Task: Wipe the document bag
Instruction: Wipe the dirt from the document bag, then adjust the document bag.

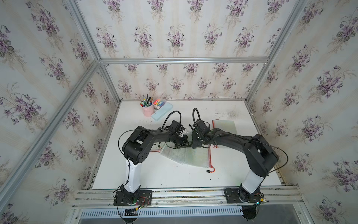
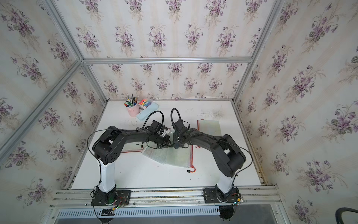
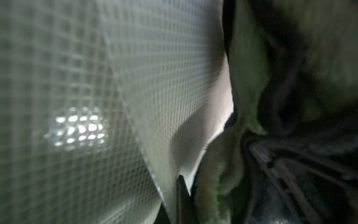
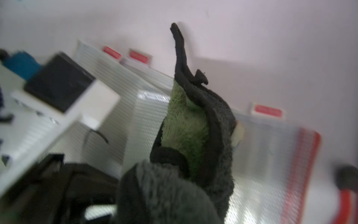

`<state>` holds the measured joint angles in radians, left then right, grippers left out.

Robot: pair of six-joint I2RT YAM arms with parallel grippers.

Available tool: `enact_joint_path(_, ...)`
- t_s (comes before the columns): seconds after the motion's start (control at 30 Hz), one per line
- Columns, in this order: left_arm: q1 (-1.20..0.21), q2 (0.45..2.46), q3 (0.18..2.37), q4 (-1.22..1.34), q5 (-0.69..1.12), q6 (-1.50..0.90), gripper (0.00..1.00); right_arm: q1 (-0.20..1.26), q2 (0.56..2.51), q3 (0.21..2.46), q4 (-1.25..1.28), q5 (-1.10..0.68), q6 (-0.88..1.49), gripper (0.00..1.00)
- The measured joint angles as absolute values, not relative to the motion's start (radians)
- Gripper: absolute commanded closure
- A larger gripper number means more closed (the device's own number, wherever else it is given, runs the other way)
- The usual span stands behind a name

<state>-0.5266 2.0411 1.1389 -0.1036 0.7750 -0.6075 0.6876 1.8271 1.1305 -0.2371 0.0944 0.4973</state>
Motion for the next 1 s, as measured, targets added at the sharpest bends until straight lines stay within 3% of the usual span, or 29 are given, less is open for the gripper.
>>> enact_joint_path(0.17, -0.527, 2.035, 1.141, -0.118, 0.763, -0.607, 1.0, 0.657, 1.919, 1.203, -0.262, 0.125, 0.464, 0.9)
enact_joint_path(0.37, -0.527, 2.012, 1.151, -0.179, 0.719, -0.607, 1.0, 0.576, 1.65, 0.992, -0.351, 0.216, 0.441, 0.88)
enact_joint_path(0.6, -0.513, 1.833, 1.281, -0.519, 0.605, -0.498, 1.0, 0.558, 1.515, 0.962, -0.395, 0.231, 0.426, 0.87)
enact_joint_path(0.77, -0.466, 1.704, 1.489, -0.918, 0.332, -0.328, 1.0, 0.49, 1.5, 0.967, -0.378, 0.226, 0.425, 0.88)
enact_joint_path(1.0, -0.505, 1.724, 1.787, -1.344, -0.077, -0.25, 1.0, 0.475, 1.535, 0.956, -0.347, 0.182, 0.42, 0.88)
